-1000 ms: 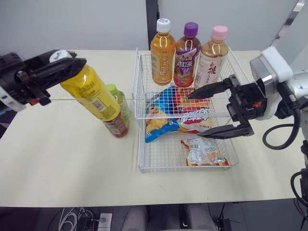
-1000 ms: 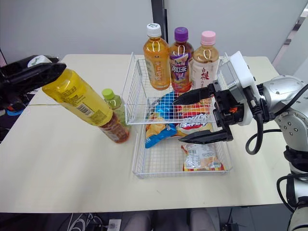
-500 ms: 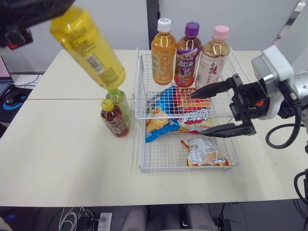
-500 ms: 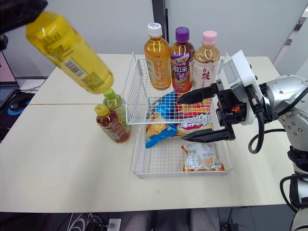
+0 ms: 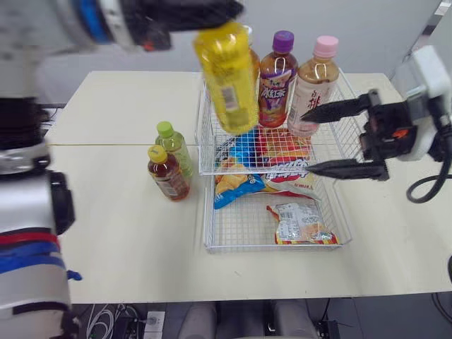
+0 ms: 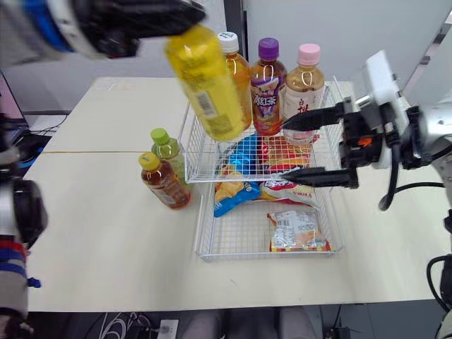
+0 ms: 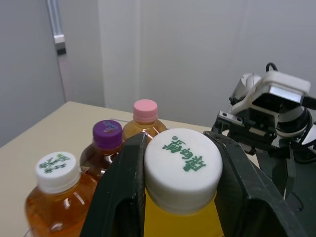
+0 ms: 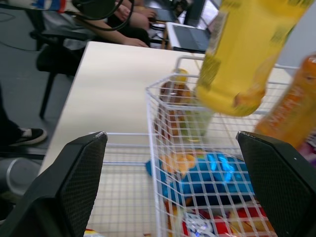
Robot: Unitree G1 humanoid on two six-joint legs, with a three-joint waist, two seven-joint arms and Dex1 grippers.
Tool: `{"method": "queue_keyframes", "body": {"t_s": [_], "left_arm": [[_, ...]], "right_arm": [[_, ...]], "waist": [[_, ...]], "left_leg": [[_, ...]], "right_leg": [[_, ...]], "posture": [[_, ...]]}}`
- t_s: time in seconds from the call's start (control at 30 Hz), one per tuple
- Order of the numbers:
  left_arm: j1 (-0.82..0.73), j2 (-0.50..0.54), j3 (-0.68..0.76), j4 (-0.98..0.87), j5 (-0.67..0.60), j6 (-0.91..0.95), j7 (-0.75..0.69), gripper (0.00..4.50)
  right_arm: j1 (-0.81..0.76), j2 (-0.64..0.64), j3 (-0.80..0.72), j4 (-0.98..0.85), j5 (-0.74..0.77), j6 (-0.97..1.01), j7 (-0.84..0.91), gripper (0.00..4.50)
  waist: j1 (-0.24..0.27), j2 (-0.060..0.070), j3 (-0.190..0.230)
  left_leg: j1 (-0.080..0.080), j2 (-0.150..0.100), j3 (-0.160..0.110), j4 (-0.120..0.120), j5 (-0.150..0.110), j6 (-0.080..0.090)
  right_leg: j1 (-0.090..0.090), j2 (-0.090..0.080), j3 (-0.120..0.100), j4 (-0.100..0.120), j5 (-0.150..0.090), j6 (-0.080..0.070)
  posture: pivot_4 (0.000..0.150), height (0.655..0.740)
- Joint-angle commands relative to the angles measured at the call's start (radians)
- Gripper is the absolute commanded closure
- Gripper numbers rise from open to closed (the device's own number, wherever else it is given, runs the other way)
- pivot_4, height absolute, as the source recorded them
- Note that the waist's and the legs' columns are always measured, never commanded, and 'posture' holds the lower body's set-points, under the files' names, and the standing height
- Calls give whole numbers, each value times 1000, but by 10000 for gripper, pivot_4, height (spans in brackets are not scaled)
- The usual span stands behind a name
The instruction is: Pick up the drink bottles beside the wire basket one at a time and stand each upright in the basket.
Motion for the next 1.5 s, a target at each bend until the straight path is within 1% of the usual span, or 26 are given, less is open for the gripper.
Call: {"method": "queue_keyframes", "body": {"t_s": [0.03, 0.23, 0.37, 0.53, 0.63, 0.8, 0.87, 0.93, 1.1, 1.13, 1.23, 1.4, 1.5], "left_arm": [[-57, -79, 8, 2, 83, -100, -28, 31065], [-53, -237, -36, 6, 198, -153, -37, 31065], [-57, -318, -64, 28, 261, -160, -42, 31065], [-63, -365, -87, 55, 333, -173, -64, 31065], [-61, -367, -84, 60, 354, -165, -85, 31065], [-57, -392, -48, 72, 361, -156, -70, 31065], [-64, -396, -43, 82, 365, -154, -76, 23763], [-68, -405, -30, 88, 360, -146, -74, 18421], [-117, -407, -15, 172, 369, -165, -134, 2014], [-122, -401, -6, 174, 368, -171, -142, 492], [-132, -389, 41, 156, 346, -167, -147, 492], [-128, -350, 129, 88, 283, -76, -118, 492], [-101, -270, 178, -3, 235, 3, -119, 492]], "right_arm": [[25, -58, -95, -2, 6, 23, -26, 0], [113, -117, -200, -49, 46, 84, -70, 0], [152, -138, -243, -79, 74, 108, -93, 0], [179, -160, -276, -87, 73, 115, -119, 0], [188, -173, -287, -85, 76, 114, -129, 0], [187, -189, -301, -63, 73, 111, -138, 0], [185, -194, -307, -57, 76, 110, -140, 0], [189, -197, -311, -55, 76, 108, -139, 0], [199, -202, -322, -56, 76, 105, -145, 0], [202, -203, -326, -58, 77, 105, -147, 0], [215, -205, -339, -70, 76, 105, -155, 0], [247, -202, -368, -89, 74, 105, -168, 0], [260, -203, -376, -99, 78, 103, -174, 0]], "waist": [[0, 0, 0], [-5, 0, 0], [-4, 1, 0], [-4, 1, 0], [-4, 1, 0], [-1, 1, 0], [-1, 1, 0], [-1, 1, 0], [-2, 1, 0], [-2, 1, 0], [-2, 1, 0], [-4, 1, 0], [-5, 1, 0]], "left_leg": [[0, 0, 0, 0, 0, 0], [0, 0, 3, -1, 0, 0], [0, 0, 3, 0, 0, 0], [0, 0, 3, 0, 0, 0], [1, 0, 3, 0, 0, 0], [1, 0, 3, 0, 0, 0], [1, 0, 3, 0, 0, 0], [1, 0, 3, 0, 0, 0], [1, 0, 3, 0, 0, 0], [1, 0, 3, 0, 0, 0], [1, 0, 3, 0, 0, 0], [1, 0, 3, 0, 0, 0], [1, 0, 3, 0, 0, 0]], "right_leg": [[0, 0, 0, 0, 0, 0], [-2, 0, 4, 0, 0, 0], [-2, 0, 4, 1, 0, 0], [-1, 0, 4, 1, 0, 1], [-1, 0, 4, 1, 0, 1], [-1, 0, 3, 1, 0, 1], [-1, 0, 3, 1, 0, 1], [-1, 0, 3, 1, 0, 1], [0, 0, 3, 1, 0, 1], [0, 0, 3, 1, 0, 1], [0, 0, 3, 1, 0, 1], [0, 0, 3, 1, 0, 1], [0, 0, 3, 1, 0, 1]], "posture": [[1500, 7400], [1500, 7400], [1500, 7400], [1500, 7400], [1500, 7400], [1500, 7400], [1500, 7400], [1500, 7400], [1500, 7400], [1500, 7400], [1500, 7400], [1500, 7400], [1500, 7400]]}}
